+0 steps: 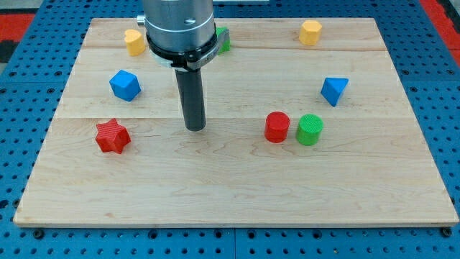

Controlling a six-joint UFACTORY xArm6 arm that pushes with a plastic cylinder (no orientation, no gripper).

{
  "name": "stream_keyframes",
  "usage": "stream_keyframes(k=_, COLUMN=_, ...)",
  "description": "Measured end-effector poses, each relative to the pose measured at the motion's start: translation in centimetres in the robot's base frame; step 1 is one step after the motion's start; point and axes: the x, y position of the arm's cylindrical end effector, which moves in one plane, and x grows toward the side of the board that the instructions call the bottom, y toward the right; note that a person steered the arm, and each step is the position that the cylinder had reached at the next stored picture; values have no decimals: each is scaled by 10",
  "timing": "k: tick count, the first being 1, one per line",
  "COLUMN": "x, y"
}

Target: Drag the green star towards bottom right corner

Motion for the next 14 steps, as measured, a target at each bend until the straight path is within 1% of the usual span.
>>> stream_keyframes(k=2, x=-15, y=44)
stream_keyframes(k=3, x=-15, y=136)
stream_keyframes(k=4, x=-13, y=165)
stream_keyframes(k=5, x=-12, y=168)
stream_keyframes(k=6, x=-1, y=180)
stream_keyframes(k=7, x=33, y=180)
stream_keyframes(k=8, x=52, y=178)
stream_keyframes(k=9, x=52, y=148)
stream_keyframes(k=10, x=36, y=141)
stream_keyframes(k=12, x=-28, y=76)
stream_keyframes(k=13, x=-29, y=-38)
stream_keyframes(k=14, x=-20, y=-115)
